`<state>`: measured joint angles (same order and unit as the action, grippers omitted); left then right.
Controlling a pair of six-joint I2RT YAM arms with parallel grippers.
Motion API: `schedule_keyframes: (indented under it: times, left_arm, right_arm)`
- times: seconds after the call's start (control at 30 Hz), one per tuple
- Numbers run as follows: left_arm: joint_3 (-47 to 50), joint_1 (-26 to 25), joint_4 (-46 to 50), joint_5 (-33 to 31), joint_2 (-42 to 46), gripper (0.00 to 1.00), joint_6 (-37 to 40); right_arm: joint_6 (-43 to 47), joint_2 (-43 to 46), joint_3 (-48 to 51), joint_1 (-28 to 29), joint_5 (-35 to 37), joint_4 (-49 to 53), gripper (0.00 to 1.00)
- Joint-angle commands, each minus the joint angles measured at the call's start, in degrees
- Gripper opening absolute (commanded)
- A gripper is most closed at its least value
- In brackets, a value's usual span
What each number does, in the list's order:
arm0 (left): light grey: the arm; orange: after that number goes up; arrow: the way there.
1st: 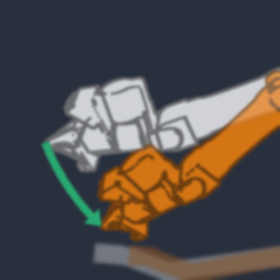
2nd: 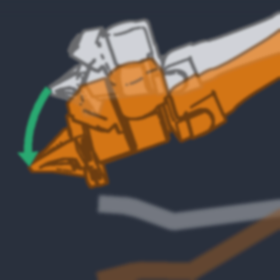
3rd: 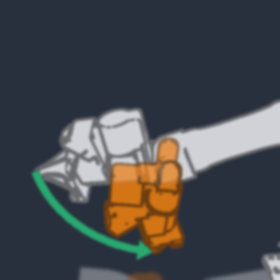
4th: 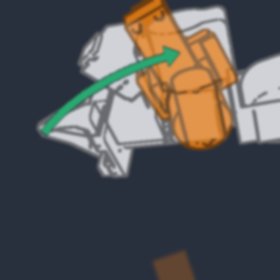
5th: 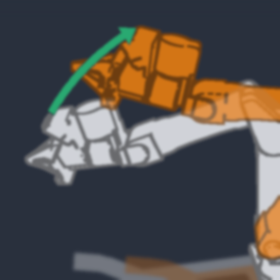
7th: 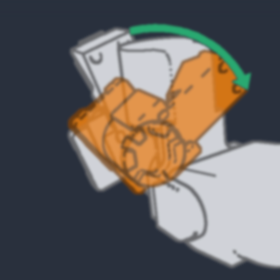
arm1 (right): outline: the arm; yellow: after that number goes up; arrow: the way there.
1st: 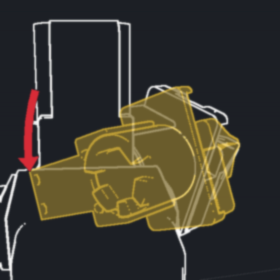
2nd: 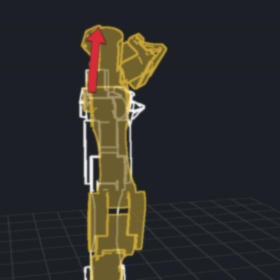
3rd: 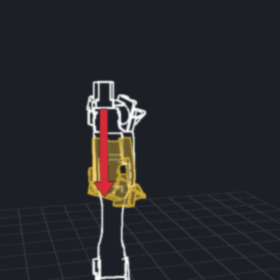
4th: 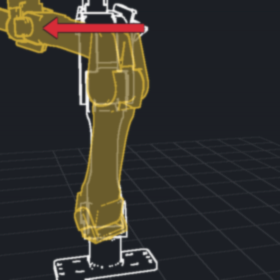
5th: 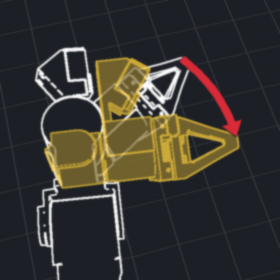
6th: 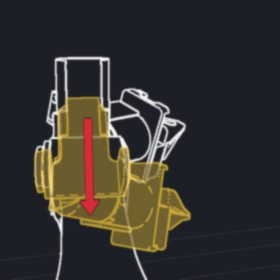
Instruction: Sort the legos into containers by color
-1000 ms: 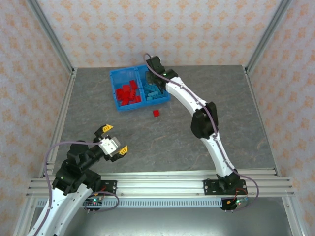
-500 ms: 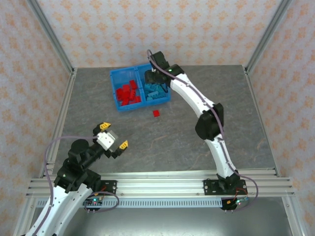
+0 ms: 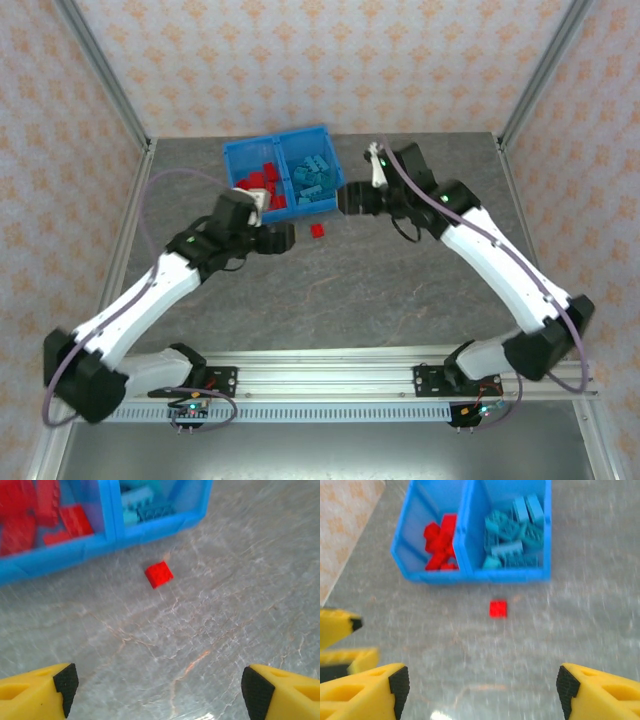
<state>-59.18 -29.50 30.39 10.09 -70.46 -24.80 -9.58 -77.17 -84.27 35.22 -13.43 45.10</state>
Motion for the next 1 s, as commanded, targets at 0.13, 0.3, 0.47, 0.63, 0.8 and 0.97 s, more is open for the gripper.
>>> schedule_keyframes:
  times: [0.13, 0.3, 0.47, 0.63, 0.8, 0.97]
  left_arm:
    - [-27.1, -4.6, 16.3, -5.5, -29.4, 0.80, -11.4]
    - [-33.2, -5.4, 14.7, -10.8, -41.2, 0.74, -16.8]
    - [-34.4, -5.4, 10.6, -12.9, -46.5, 0.71, -20.2]
    - [-39.6, -5.3, 11.4, -13.5, -52.2, 0.71, -19.5]
    - [-43.7, -5.1, 12.1, -13.1, -56.4, 0.65, -19.5]
    - [-42.7, -5.0, 12.4, -13.0, -57.4, 0.55, -20.8]
  right_arm:
    - [-6.3, 15.8, 12.6, 0.2, 0.4, 6.9, 0.84]
    - [-13.0, 22.8, 18.6, 0.2, -3.1, 5.6, 0.85]
    - [-12.4, 27.2, 22.0, 0.2, -2.0, 5.9, 0.87]
    - [-9.6, 26.9, 21.3, 0.2, -0.1, 9.3, 0.89]
    - [-9.8, 27.1, 21.5, 0.2, -0.4, 9.3, 0.89]
    - [-9.9, 27.5, 21.3, 0.2, 0.1, 9.5, 0.90]
